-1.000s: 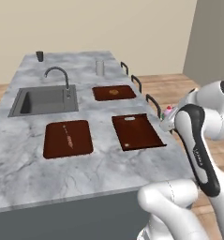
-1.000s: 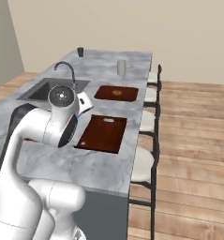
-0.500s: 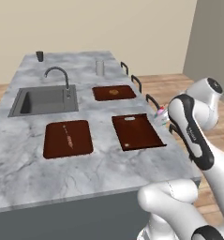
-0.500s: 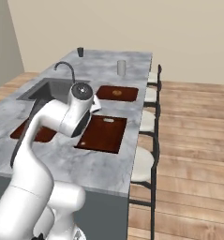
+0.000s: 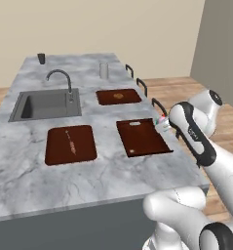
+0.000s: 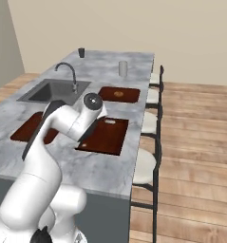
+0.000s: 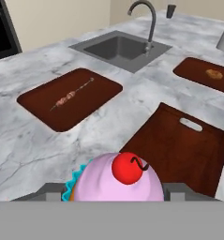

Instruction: Take the cake and cupcake from the fridge and place them on the empty tray on the dining counter.

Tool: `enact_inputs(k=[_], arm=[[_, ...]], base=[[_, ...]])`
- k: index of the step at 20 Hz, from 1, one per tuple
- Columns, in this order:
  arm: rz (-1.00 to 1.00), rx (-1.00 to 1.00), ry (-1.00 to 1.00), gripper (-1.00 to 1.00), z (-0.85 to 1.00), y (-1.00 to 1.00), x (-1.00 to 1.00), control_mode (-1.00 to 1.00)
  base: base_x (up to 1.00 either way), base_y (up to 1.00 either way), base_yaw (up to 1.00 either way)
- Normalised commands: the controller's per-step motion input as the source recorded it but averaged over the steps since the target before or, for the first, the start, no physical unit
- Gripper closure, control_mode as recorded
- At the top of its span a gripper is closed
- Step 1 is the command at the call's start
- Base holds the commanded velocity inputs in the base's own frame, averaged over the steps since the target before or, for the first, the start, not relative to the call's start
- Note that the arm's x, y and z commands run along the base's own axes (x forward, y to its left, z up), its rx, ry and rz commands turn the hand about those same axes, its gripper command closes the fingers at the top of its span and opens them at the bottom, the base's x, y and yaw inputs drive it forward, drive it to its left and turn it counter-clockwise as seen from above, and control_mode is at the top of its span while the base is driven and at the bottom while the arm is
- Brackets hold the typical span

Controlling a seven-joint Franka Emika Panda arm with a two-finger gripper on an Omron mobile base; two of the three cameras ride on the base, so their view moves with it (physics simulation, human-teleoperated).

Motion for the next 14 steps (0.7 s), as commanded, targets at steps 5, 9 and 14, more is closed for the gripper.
enact_inputs(k=[5,9,14], arm=[[0.0,0.0,0.01,1.0,-0.12,0.0,0.51,-1.0],[0.0,0.0,0.01,1.0,-0.19,0.0,0.52,-1.0],[0.0,0.0,0.02,1.0,-0.34,0.0,0.44,-1.0]], base=[[0.0,0.0,0.0],[0.0,0.0,0.0],[0.0,0.0,0.0]])
